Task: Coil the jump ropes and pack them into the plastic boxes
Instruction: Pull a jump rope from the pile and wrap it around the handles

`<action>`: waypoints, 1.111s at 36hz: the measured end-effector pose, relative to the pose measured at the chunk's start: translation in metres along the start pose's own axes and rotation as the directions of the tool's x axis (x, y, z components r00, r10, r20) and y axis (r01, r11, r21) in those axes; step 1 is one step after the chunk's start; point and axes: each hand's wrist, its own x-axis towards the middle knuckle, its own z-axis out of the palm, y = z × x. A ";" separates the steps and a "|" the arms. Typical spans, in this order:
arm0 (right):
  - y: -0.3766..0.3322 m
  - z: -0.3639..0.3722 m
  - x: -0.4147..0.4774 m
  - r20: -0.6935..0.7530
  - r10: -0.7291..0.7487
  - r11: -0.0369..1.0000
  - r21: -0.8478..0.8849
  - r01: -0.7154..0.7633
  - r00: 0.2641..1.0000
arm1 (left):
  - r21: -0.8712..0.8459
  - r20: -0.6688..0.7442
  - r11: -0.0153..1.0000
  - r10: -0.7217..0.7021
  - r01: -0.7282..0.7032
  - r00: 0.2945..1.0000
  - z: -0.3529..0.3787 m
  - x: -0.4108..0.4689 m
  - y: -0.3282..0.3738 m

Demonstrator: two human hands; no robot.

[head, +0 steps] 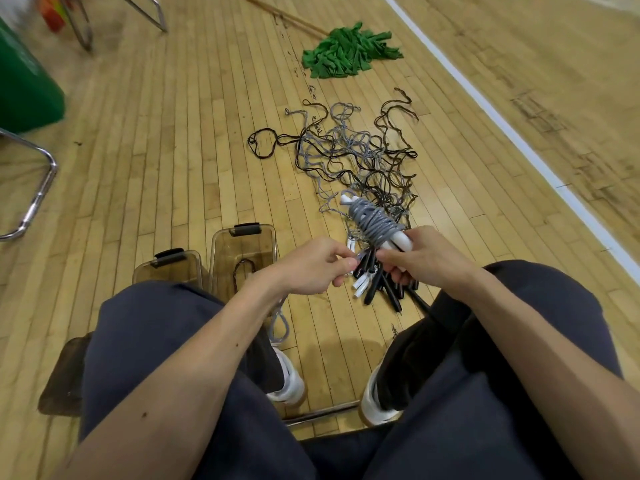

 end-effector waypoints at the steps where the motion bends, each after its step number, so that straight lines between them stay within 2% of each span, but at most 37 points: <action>1: 0.002 -0.001 0.002 -0.034 0.008 1.000 -0.023 -0.009 0.999 | 0.049 -0.018 0.999 0.009 -0.008 1.000 -0.001 0.000 -0.001; 4: 0.005 -0.003 0.007 -0.113 0.030 0.996 -0.074 -0.038 0.993 | 0.092 -0.076 0.995 0.047 -0.040 0.996 -0.002 0.000 -0.004; 10: 0.008 0.001 0.014 -0.074 0.085 0.982 -0.161 -0.096 0.994 | 0.170 -0.140 0.983 0.097 -0.072 0.985 -0.002 -0.002 -0.001; 14: 0.011 0.004 0.015 0.021 0.119 0.959 -0.263 -0.109 0.993 | 0.245 -0.175 0.965 0.136 -0.090 0.975 -0.002 -0.007 0.003; 18: 0.014 0.011 0.015 0.167 0.188 0.909 -0.404 -0.107 0.968 | 0.365 -0.192 0.916 0.249 -0.166 0.949 -0.001 -0.011 0.004; 22: 0.015 0.014 0.010 0.321 0.221 0.860 -0.510 -0.028 0.921 | 0.443 -0.173 0.871 0.317 -0.214 0.932 0.000 -0.010 0.003; 26: 0.016 0.016 0.007 0.428 0.211 0.824 -0.561 0.076 0.879 | 0.474 -0.156 0.853 0.324 -0.216 0.933 -0.001 -0.008 0.001; 30: 0.013 0.013 0.002 0.513 0.220 0.800 -0.581 0.147 0.830 | 0.421 -0.151 0.885 0.283 -0.198 0.947 -0.001 -0.010 0.004; 34: 0.010 0.010 -0.003 0.581 0.233 0.776 -0.595 0.211 0.780 | 0.284 -0.109 0.944 0.204 -0.166 0.973 0.000 -0.013 0.008; 40: 0.010 0.004 -0.008 0.761 0.170 0.925 -0.342 0.164 0.626 | -0.001 0.057 0.987 0.163 -0.163 0.985 -0.003 -0.012 0.008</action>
